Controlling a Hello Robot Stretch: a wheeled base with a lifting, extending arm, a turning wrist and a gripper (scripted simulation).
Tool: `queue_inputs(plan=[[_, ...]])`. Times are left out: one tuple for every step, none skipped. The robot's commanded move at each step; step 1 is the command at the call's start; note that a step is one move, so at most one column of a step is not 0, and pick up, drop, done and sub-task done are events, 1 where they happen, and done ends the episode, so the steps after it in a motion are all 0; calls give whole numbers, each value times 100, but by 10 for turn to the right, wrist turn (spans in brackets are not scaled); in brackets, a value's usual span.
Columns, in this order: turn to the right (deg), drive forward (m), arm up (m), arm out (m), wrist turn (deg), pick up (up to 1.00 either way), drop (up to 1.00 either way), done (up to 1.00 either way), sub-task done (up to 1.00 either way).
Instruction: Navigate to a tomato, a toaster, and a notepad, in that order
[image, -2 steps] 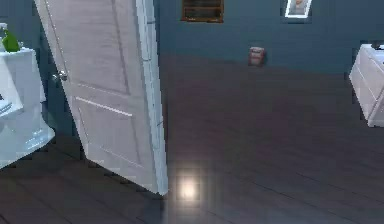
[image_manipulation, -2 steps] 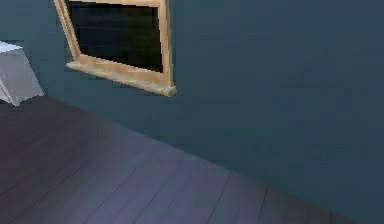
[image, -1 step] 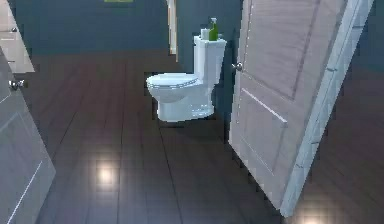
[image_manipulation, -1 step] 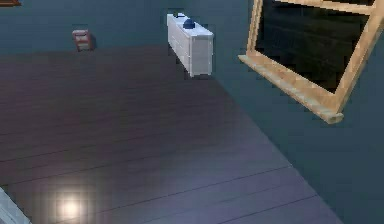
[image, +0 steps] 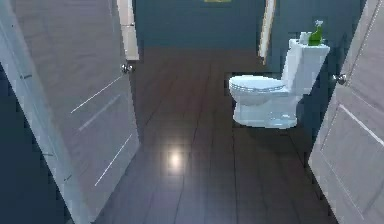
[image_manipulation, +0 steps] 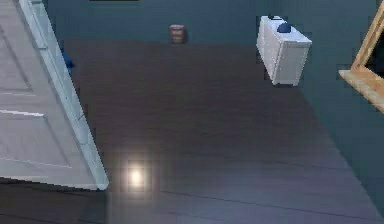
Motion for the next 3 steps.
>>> queue_inputs(plan=[[0,100,0,0,0,0,0,0,0],[0,95,0,0,0,0,0,0,0],[30,0,0,0,0,0,0,0,0]])
